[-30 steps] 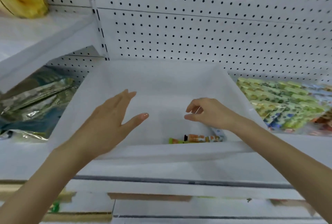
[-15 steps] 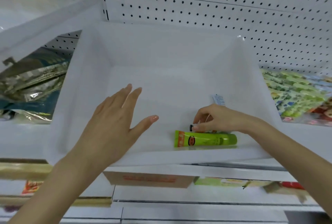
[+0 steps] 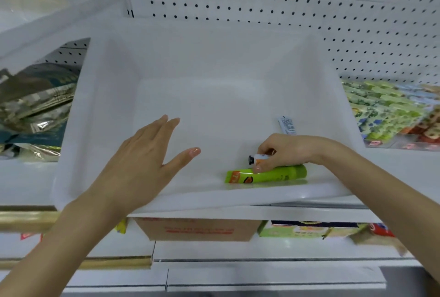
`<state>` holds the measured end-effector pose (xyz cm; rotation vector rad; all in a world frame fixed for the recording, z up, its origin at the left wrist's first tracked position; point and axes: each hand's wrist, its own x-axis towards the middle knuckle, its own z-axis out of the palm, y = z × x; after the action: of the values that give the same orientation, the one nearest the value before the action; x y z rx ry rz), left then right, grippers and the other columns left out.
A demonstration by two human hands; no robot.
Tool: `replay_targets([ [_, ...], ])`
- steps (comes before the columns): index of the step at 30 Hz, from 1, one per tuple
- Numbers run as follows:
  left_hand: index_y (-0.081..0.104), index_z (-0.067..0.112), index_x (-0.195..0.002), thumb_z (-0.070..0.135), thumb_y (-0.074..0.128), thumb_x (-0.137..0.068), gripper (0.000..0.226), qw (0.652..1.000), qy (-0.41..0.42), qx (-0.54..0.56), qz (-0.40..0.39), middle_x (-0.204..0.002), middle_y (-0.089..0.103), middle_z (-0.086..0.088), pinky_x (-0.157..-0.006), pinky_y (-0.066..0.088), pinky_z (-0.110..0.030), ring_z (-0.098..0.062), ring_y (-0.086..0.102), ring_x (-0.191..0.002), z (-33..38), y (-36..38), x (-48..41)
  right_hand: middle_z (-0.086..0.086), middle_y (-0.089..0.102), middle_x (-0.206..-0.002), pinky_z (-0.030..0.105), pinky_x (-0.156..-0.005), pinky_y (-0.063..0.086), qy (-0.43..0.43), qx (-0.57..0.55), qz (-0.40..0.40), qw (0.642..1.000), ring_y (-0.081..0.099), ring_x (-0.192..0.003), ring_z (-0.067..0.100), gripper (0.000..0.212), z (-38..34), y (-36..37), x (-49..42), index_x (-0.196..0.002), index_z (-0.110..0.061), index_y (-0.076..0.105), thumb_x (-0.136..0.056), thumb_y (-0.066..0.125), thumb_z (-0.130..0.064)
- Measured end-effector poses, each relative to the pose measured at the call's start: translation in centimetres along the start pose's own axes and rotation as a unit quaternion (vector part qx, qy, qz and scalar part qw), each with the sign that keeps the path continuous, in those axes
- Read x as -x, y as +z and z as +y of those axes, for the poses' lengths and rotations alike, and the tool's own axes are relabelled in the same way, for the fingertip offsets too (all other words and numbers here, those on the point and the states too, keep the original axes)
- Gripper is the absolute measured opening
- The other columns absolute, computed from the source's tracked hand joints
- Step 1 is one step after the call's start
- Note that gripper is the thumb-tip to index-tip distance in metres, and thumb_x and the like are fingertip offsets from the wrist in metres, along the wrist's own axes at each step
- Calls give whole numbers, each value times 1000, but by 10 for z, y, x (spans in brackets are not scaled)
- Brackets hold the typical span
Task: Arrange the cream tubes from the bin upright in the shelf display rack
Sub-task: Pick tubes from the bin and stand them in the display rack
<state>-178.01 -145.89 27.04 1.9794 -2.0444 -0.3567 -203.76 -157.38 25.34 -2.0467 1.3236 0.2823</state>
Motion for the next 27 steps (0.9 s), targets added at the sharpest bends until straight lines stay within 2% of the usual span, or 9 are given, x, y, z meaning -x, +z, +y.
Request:
replay_targets([
  [2, 9, 33, -151, 73, 20, -76, 85, 1000, 2, 7, 0, -159, 8, 9, -115, 13, -29, -10, 10, -145, 0, 0, 0, 3, 39, -70, 26, -59, 27, -9, -4, -6, 1000, 37, -63, 14, 45, -1, -3, 3, -78, -2, 56, -81, 68, -45],
  [7, 11, 36, -150, 74, 21, -75, 85, 999, 12, 24, -25, -159, 10, 12, -114, 14, -29, -7, 11, -145, -2, 1, -2, -2, 42, -63, 28, -57, 29, -2, -16, -42, 999, 40, -59, 15, 32, -1, -5, 4, -66, -16, 56, -80, 71, -40],
  [11, 13, 37, -149, 74, 21, -76, 82, 998, 21, 30, -44, -157, 13, 15, -113, 14, -26, -5, 12, -144, -4, 1, -4, 2, 54, -76, 29, -64, 37, -1, -43, -54, 998, 50, -68, 16, 31, -2, -2, 4, -87, -8, 64, -82, 70, -38],
  [15, 21, 37, -147, 72, 22, -76, 80, 994, 25, 71, -73, -154, 23, 16, -106, 18, -19, -5, 23, -140, 5, 0, -11, 3, 54, -78, 26, -63, 38, -7, -48, -44, 998, 51, -70, 16, 27, -1, -1, 7, -83, -10, 59, -83, 69, -35],
  [18, 29, 35, -144, 73, 21, -70, 83, 986, 7, 115, -124, -149, 32, 15, -100, 23, -19, -8, 34, -133, 22, -3, -22, 4, 51, -77, 27, -62, 35, -9, -59, -29, 998, 48, -70, 17, 29, -1, 4, 7, -84, -8, 58, -82, 70, -34],
  [21, 42, 29, -137, 76, 20, -66, 87, 972, 13, 129, -197, -139, 45, 14, -101, 26, -21, -9, 42, -126, 37, -3, -38, 4, 46, -72, 26, -58, 32, -18, -79, -9, 997, 43, -65, 16, 29, 1, 6, 9, -78, -9, 55, -81, 72, -33],
  [24, 55, 20, -118, 89, 29, -60, 93, 951, 0, 169, -260, -120, 57, 7, -103, 42, -30, -10, 56, -111, 44, 4, -56, 7, 44, -71, 26, -57, 30, -29, -116, 13, 993, 42, -64, 17, 30, 2, 4, 12, -78, -8, 56, -81, 72, -33],
  [27, 61, 16, -102, 76, 42, -61, 75, 921, -3, 223, -318, -108, 62, 0, -95, 50, -28, -14, 62, -104, 49, 14, -68, 6, 41, -64, 24, -51, 26, -42, -162, 29, 985, 38, -57, 16, 34, -1, -1, 14, -78, -3, 57, -82, 71, -33],
])
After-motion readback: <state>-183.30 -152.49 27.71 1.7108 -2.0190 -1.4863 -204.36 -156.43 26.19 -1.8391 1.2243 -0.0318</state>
